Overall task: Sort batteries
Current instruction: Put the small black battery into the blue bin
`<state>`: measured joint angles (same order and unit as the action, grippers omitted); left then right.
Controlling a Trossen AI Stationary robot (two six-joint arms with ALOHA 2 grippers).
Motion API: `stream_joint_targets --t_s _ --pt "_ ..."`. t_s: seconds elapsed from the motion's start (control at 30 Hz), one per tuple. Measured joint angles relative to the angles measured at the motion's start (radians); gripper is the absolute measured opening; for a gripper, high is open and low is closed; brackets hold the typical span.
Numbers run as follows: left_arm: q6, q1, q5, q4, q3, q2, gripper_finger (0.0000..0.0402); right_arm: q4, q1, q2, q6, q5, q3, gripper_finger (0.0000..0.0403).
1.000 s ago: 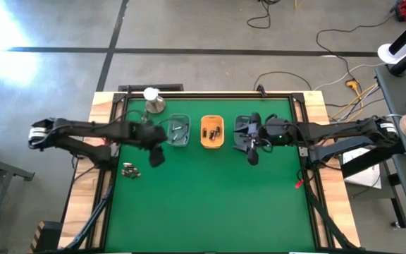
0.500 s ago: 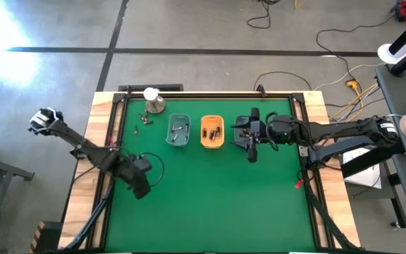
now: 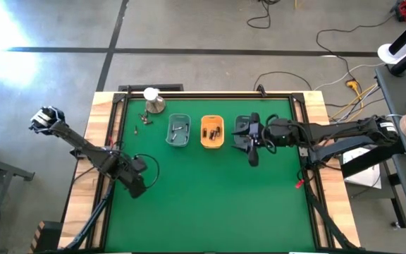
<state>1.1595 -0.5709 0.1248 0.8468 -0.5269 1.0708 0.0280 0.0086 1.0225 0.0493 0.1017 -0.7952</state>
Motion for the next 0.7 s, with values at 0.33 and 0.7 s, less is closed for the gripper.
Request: stream_joint_targets --t_s 0.33,0.7 --pt "-0.049 0.0 -0.057 0.028 0.054 0.001 0.0113 0.035 0.013 0.0 -0.016 0.0 0.0 0.0212" --pt "-0.073 0.0 -0.059 0.005 0.062 0.007 0.0102 0.071 0.013 0.0 -0.061 0.0 0.0 0.021"
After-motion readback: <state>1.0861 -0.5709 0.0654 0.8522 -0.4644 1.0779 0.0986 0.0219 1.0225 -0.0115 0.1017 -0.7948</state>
